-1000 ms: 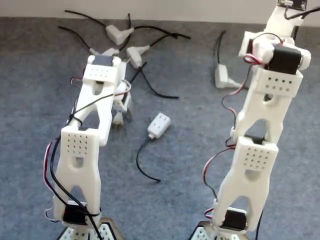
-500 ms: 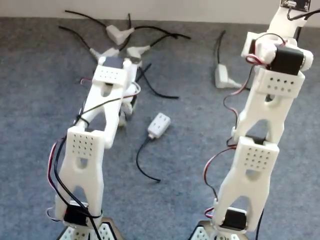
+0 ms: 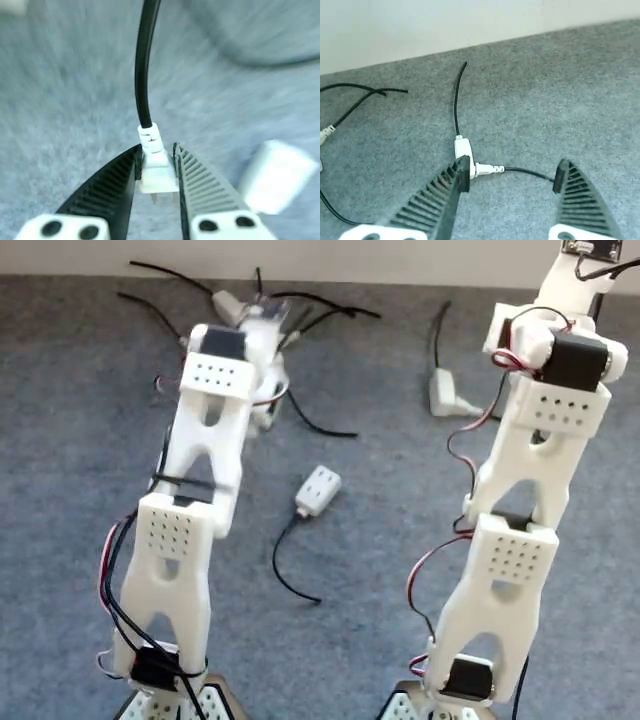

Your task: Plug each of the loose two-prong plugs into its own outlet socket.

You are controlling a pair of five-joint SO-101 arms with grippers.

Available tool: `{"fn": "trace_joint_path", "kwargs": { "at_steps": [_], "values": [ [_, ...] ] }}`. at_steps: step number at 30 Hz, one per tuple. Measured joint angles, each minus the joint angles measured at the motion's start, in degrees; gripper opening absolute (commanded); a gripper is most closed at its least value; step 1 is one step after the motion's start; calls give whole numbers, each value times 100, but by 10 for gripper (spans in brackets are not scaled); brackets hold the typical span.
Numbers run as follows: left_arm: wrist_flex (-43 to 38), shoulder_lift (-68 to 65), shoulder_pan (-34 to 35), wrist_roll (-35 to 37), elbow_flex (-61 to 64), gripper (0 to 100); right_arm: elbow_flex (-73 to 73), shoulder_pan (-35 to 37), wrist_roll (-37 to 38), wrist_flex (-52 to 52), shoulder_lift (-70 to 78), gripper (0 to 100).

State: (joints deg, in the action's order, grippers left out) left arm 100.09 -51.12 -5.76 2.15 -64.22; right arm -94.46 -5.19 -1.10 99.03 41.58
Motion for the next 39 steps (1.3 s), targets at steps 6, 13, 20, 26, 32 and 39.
{"fn": "trace_joint_path", "kwargs": {
  "at_steps": [6,13,20,26,32,39],
  "values": [
    [0,835,-255,1046,-343,5,0,-9,0,0,-299,271],
    [0,2066,-255,1662,-343,5,0,-9,0,0,-299,271],
    [9,3675,-237,2549,-343,5,0,-9,0,0,-299,271],
    [9,4818,-229,3121,-360,5,0,53,0,0,-299,271],
    [9,5591,-220,3622,-413,5,-18,545,0,0,-774,271],
    [44,6637,18,4211,-273,5,167,1055,0,0,-1714,271]
  ]
}}
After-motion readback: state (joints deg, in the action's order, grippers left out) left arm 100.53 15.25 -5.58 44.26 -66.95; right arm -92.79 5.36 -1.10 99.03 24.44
